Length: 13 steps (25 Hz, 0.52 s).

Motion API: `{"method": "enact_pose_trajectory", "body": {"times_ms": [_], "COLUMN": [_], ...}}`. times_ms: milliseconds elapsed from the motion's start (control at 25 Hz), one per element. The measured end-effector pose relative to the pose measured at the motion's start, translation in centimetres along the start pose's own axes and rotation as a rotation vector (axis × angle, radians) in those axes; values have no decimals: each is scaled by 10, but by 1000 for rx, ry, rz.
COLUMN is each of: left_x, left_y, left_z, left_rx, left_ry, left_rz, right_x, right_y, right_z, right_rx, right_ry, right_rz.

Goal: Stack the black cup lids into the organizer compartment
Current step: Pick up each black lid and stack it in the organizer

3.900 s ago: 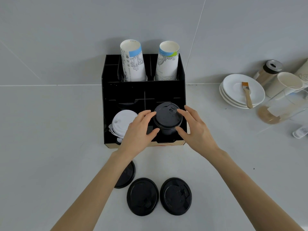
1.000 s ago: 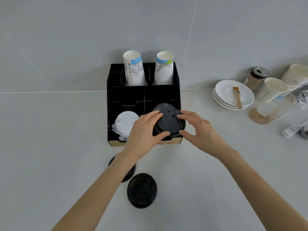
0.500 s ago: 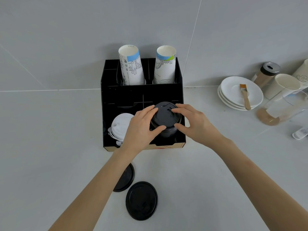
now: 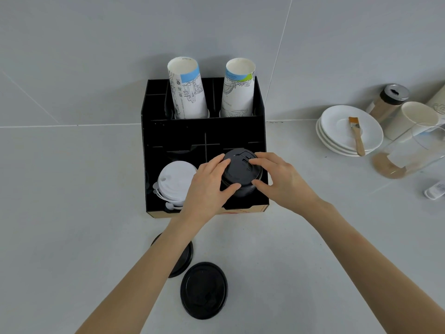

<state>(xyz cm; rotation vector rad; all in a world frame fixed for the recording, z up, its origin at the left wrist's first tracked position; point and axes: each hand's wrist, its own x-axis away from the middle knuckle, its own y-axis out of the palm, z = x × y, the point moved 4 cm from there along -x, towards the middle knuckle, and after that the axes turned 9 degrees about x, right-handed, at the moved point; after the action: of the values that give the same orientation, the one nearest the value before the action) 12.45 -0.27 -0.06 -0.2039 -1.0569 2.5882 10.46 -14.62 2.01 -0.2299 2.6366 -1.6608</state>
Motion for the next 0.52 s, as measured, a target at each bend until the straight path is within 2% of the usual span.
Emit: {"method": "enact_pose_trajectory", "body": {"times_ms": [520], "left_x": [3], "left_y": [-4], "left_z": [4], "left_rx": [48], "left_ry": [-2], "left_rz": [-24], "right_x": [9], "right_y": [5], "right_z": [-7], "right_rx": [-18], "right_ry": [51], "right_rz": [28]}}
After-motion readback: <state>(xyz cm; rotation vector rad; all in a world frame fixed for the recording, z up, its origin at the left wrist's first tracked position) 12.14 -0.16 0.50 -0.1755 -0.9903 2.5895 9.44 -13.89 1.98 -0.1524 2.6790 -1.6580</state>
